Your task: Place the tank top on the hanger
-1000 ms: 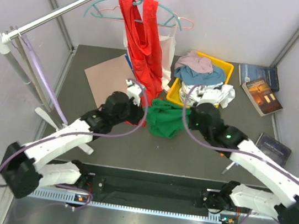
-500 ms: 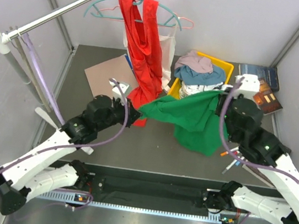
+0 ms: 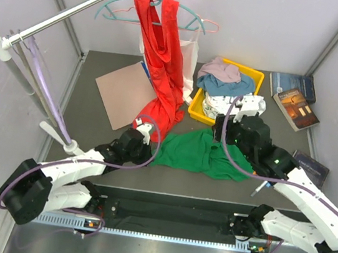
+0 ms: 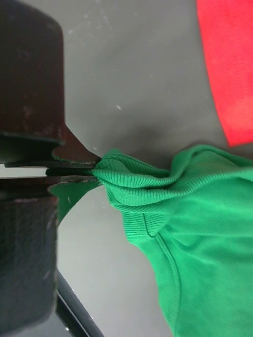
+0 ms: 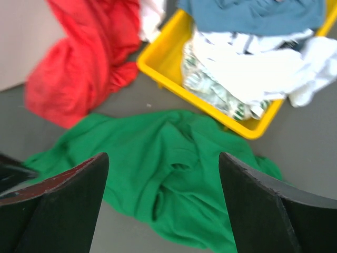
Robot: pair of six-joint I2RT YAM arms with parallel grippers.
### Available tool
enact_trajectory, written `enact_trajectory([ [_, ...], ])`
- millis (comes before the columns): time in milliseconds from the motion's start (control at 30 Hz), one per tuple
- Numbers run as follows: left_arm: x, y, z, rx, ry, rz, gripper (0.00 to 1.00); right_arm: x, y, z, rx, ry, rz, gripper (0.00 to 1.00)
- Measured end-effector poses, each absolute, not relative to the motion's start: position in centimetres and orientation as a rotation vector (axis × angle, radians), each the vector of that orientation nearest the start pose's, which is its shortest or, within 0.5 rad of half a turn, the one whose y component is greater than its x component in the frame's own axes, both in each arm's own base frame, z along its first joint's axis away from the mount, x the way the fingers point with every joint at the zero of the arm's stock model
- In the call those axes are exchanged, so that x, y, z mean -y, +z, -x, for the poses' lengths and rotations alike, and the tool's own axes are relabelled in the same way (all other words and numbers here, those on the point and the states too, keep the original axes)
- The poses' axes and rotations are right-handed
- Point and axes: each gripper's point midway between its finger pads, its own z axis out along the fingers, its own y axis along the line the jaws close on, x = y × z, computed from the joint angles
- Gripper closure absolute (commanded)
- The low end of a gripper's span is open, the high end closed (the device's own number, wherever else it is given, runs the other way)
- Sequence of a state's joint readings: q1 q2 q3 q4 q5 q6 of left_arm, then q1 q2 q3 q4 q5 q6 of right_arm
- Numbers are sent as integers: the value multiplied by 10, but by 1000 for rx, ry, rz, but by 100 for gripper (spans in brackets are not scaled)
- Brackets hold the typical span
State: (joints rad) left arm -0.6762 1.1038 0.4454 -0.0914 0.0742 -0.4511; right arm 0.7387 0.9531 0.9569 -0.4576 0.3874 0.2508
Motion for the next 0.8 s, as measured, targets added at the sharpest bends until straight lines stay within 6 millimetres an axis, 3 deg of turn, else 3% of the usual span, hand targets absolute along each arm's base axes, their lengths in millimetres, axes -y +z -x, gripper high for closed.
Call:
enact_trajectory([
  [67, 206, 53, -207, -2369, -651, -300, 67, -174, 257, -263, -1953, 306, 259, 15],
  [100, 207, 53, -208, -2362, -656, -292, 35, -180, 263, -260, -1937, 345, 275, 15],
  [233, 205, 57, -210, -2336, -657, -258, 10, -205, 283, -251, -1893, 458, 344, 16],
  [333, 200, 60, -211, -2312, -643, -228, 2, -231, 308, -240, -1837, 550, 401, 16],
  [533, 186, 60, -214, -2282, -580, -185, 1, -301, 372, -202, -1666, 777, 547, 15],
  [667, 178, 60, -209, -2273, -557, -187, 1, -351, 400, -176, -1582, 891, 636, 15],
  [800, 175, 62, -208, -2255, -552, -194, 1, -396, 413, -152, -1520, 981, 715, 15],
])
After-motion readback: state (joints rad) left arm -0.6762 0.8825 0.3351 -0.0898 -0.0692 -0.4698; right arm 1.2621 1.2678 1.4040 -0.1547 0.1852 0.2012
